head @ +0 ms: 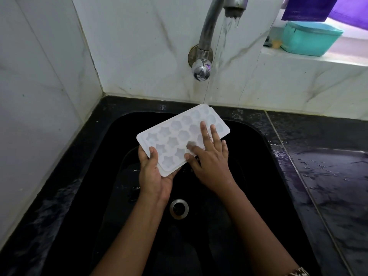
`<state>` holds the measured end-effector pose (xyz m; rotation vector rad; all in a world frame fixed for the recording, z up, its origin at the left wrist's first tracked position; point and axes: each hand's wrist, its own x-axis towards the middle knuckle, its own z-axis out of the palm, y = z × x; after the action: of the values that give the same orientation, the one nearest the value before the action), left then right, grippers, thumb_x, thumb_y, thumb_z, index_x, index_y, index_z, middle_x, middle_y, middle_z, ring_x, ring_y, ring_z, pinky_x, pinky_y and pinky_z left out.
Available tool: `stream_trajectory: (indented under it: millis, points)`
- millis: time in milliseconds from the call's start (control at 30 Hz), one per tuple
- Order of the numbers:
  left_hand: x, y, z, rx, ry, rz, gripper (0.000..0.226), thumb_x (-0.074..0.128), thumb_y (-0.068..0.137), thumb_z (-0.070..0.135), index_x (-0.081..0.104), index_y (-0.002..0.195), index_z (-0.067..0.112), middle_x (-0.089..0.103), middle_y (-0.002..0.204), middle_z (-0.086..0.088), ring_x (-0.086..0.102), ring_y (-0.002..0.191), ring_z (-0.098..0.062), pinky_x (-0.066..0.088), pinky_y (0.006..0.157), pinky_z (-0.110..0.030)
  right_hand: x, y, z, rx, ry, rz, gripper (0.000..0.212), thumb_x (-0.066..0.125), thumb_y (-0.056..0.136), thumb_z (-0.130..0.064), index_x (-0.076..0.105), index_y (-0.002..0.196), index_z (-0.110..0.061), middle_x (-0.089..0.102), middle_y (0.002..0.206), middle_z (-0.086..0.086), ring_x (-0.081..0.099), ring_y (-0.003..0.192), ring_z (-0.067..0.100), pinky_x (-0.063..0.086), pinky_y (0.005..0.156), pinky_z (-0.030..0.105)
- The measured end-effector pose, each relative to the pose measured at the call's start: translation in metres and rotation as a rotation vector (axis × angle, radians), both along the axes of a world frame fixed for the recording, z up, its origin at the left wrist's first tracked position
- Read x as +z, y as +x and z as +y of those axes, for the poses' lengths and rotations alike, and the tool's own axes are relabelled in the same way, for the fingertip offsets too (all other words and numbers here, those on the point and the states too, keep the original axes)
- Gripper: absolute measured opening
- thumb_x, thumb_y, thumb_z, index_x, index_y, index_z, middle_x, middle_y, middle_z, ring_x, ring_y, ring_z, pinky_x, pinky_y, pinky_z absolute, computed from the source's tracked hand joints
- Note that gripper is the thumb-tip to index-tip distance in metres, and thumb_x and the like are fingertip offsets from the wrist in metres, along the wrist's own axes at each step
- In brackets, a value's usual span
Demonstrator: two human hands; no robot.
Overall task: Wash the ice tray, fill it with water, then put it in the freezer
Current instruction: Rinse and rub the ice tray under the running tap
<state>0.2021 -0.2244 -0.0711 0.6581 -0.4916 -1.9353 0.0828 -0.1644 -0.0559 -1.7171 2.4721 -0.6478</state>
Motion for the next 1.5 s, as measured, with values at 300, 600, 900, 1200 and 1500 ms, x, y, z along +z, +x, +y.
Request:
stream_trajectory:
  millis: [300, 600, 900, 1200, 1500]
  points:
    - [-0.003, 0.0, 0.001, -0.014, 0.014, 0.021, 0.034, 0.037, 0.102, 0.024, 0.046, 0.134, 0.029, 0.064, 0.126, -0.007, 0.064, 0.11, -0.028, 0.055, 0.082, -0.053, -0.004, 0.002, 0.001, -0.053, 0.031, -0.004, 0.038, 0.042, 0.093, -0.053, 0.053, 0.124, -0.035, -0.019, 0.156, -0.009, -0.029, 0.137, 0.008, -0.009, 0.113, 0.049]
    - [-0.005, -0.004, 0.006, -0.036, 0.024, 0.021, 0.036, 0.038, 0.102, 0.025, 0.044, 0.137, 0.03, 0.065, 0.125, -0.006, 0.064, 0.11, -0.028, 0.053, 0.085, -0.055, -0.009, -0.003, 0.002, -0.109, -0.11, 0.088, 0.05, 0.034, 0.085, -0.065, 0.064, 0.103, -0.029, 0.002, 0.159, -0.001, -0.014, 0.143, 0.012, -0.004, 0.113, 0.049]
    - [-0.004, -0.007, 0.01, -0.053, 0.014, 0.022, 0.036, 0.038, 0.101, 0.025, 0.044, 0.136, 0.032, 0.065, 0.123, -0.004, 0.065, 0.109, -0.027, 0.055, 0.083, -0.052, -0.019, -0.006, 0.002, -0.177, -0.267, 0.254, 0.037, 0.041, 0.088, -0.052, 0.068, 0.086, -0.026, 0.03, 0.153, 0.006, 0.017, 0.144, 0.022, 0.013, 0.111, 0.052]
    - [-0.004, -0.005, 0.008, -0.019, 0.007, 0.012, 0.032, 0.039, 0.101, 0.025, 0.048, 0.13, 0.033, 0.067, 0.12, -0.002, 0.067, 0.105, -0.024, 0.058, 0.074, -0.047, -0.019, -0.013, 0.003, -0.106, -0.278, 0.203, 0.047, 0.034, 0.091, -0.057, 0.068, 0.079, -0.027, 0.022, 0.156, 0.0, 0.003, 0.145, 0.015, 0.001, 0.115, 0.047]
    - [-0.008, -0.003, 0.006, -0.003, 0.014, 0.017, 0.036, 0.037, 0.102, 0.027, 0.043, 0.137, 0.032, 0.063, 0.126, -0.005, 0.065, 0.11, -0.027, 0.057, 0.077, -0.048, -0.018, -0.016, 0.007, 0.008, -0.19, 0.162, 0.052, 0.024, 0.092, -0.06, 0.066, 0.095, -0.029, 0.008, 0.158, -0.006, -0.009, 0.145, 0.013, -0.001, 0.115, 0.047]
